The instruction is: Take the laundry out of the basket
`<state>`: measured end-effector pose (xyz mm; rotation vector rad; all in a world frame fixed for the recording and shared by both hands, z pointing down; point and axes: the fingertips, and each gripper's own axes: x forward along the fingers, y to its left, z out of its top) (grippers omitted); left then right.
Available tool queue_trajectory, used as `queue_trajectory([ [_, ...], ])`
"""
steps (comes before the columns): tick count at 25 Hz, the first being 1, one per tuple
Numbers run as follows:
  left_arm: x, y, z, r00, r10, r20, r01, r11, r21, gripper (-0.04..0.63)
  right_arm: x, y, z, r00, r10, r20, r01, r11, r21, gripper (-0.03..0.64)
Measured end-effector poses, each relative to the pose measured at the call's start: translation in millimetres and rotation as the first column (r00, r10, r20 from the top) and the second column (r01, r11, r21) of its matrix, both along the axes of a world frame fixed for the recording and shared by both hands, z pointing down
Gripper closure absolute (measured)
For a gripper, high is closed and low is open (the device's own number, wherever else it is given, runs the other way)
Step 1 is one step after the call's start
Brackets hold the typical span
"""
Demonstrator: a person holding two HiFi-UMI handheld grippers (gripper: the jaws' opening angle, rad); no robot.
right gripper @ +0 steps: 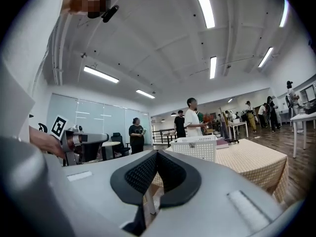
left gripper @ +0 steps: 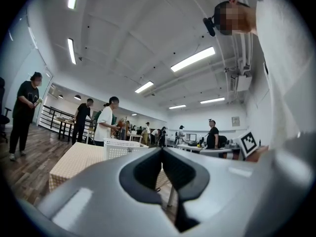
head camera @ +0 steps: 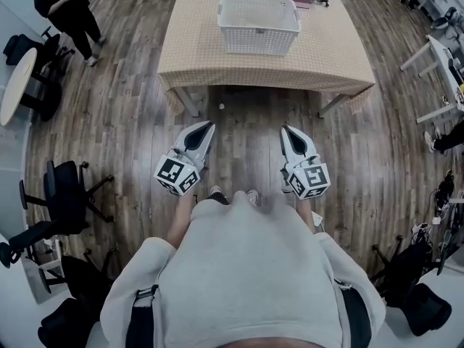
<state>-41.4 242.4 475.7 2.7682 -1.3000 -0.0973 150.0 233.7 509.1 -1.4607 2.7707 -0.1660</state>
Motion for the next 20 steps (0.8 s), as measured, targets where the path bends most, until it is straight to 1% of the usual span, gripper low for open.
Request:
queue_trajectory([
  [5, 18, 5, 12, 1.0, -0.008, -0.013, 0.007, 1.0, -0.025, 0.588, 11, 2, 12, 0.999, -0.021, -0.027, 0.02, 1.0, -0.023, 0.618],
  [9, 34, 4, 20, 1.0, 0.004, -0.011, -0.005, 0.999, -0.042, 0.588, 24, 1, 16, 1.0, -0.022, -0.017, 0.022, 0.999, -0.031, 0.618],
  [14, 46, -14, 22, 1.0, 0.016, -0.011, -0.017, 0.999, -0.035, 0.588, 36, -10, 20, 1.0, -0.02, -0.022, 0.019, 0.999, -0.031, 0.618],
  [20, 57, -42, 31, 0.999, 0.044, -0.017, -0.045, 0.998, -0.048, 0.588, 43, -35, 33, 0.999, -0.006, -0.035, 0.004, 0.998, -0.066, 0.618],
])
